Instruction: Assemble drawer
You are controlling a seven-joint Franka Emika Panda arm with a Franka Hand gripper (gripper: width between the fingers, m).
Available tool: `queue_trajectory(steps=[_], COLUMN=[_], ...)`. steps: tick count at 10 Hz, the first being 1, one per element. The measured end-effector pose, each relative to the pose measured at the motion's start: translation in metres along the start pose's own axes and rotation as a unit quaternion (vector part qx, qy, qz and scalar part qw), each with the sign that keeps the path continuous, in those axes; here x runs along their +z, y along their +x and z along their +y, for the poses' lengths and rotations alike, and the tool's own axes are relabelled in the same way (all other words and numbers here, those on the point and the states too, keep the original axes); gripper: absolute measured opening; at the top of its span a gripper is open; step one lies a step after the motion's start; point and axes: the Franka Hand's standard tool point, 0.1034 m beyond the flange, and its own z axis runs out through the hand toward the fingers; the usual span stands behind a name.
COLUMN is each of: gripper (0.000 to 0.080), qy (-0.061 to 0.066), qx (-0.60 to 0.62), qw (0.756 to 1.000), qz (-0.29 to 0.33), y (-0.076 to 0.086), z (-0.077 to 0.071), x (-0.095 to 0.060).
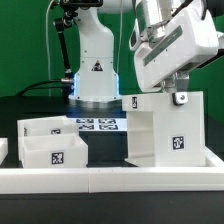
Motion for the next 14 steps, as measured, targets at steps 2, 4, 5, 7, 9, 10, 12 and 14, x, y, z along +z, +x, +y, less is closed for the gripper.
queue_trajectory(steps=[2,4,5,7,9,10,12,14], gripper=[0.0054,0.0054,0.0054,0.0057,0.0062,0.0062,0.0062,0.0331], qy=[0.004,0.005,0.0,0.001,-0.001,-0.003,-0.003,-0.003], qx=[0.036,0.057,0.059,0.062,0.064,0.064,0.062,0.06], qw=[0.999,0.998,0.998,0.998,0.998,0.998,0.998,0.998], qz=[-0.002,-0.003,-0.007,-0.006,-0.011,-0.013,-0.013,-0.013], y=[0.0,0.001,0.001,0.002,-0.006,-0.01,-0.009,-0.009], z=[-0.001,-0.006,-0.007,-0.01,-0.012,-0.013,-0.013,-0.012], x=[-0.001,0.003,0.005,0.009,0.011,0.011,0.011,0.011])
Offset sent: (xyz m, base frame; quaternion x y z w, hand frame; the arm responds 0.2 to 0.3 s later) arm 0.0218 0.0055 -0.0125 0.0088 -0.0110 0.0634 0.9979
